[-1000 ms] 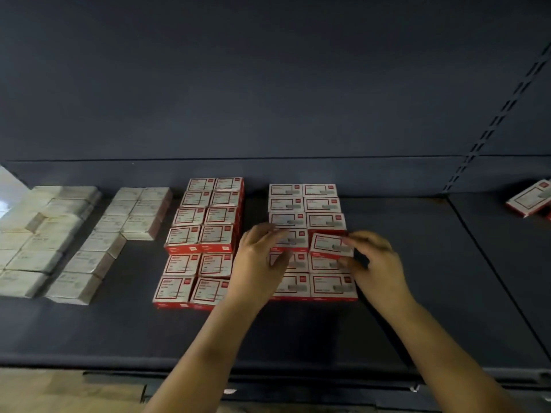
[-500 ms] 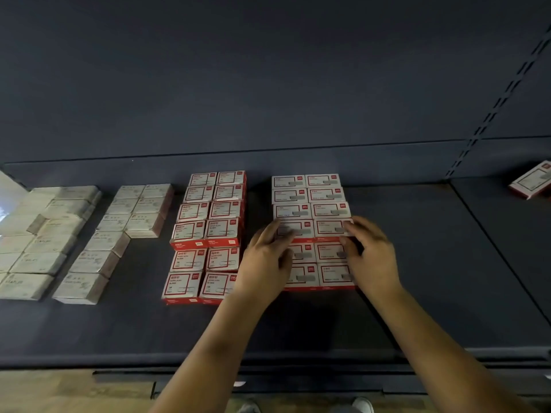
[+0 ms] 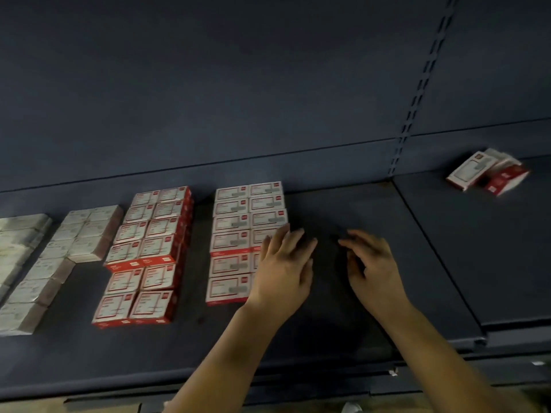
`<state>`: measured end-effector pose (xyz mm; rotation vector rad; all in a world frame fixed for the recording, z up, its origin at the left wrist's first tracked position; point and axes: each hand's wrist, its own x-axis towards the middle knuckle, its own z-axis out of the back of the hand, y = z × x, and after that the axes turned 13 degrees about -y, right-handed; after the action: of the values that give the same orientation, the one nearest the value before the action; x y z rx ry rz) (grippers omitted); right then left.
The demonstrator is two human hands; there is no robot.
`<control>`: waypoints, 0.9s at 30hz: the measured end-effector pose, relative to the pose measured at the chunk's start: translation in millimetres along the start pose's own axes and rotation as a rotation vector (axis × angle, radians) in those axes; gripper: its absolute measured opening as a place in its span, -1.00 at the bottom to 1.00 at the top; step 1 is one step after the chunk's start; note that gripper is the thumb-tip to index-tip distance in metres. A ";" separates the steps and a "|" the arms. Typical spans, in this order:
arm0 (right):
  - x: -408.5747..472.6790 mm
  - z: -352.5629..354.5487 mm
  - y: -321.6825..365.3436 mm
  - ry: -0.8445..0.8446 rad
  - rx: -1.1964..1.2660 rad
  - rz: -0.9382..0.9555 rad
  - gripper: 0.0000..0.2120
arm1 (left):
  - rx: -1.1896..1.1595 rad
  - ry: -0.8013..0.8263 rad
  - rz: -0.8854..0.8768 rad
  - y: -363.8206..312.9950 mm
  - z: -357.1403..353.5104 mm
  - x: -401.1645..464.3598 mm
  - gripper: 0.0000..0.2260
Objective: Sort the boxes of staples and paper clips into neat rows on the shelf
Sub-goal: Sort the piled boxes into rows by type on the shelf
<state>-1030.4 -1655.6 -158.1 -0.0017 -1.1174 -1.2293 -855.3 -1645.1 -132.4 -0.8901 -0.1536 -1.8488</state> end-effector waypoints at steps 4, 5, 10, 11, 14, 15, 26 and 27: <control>14.3 40.9 -46.1 -0.062 -0.053 -0.064 -0.66 | -0.025 0.018 -0.031 -31.1 -35.6 15.0 -0.66; 18.5 50.8 -59.2 -0.069 -0.072 -0.087 -0.66 | -0.024 0.029 -0.035 -38.3 -43.0 19.5 -0.66; 51.7 91.7 -116.7 -0.084 -0.113 -0.380 -0.64 | -0.031 0.096 -0.010 -68.9 -69.4 40.0 -0.66; 61.3 97.7 -123.8 -0.090 -0.104 -0.455 -0.63 | -0.051 0.122 0.027 -73.0 -74.4 43.2 -0.67; 92.3 106.4 -140.3 -0.090 -0.026 -0.679 -0.60 | -0.080 0.169 0.093 -77.9 -87.9 48.0 -0.66; 101.1 106.3 -145.0 -0.083 -0.011 -0.726 -0.59 | -0.065 0.169 0.082 -76.8 -91.5 47.6 -0.66; 152.7 85.9 -182.5 0.070 -0.114 -0.847 -0.45 | -0.051 0.204 0.164 -76.4 -98.2 42.4 -0.69; 152.4 84.9 -183.7 0.083 -0.144 -0.825 -0.51 | -0.048 0.209 0.166 -76.9 -97.8 42.3 -0.68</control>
<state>-1236.5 -1795.7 -112.4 0.4345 -0.9744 -2.0164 -977.5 -1688.3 -153.8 -0.7139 0.0928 -1.7820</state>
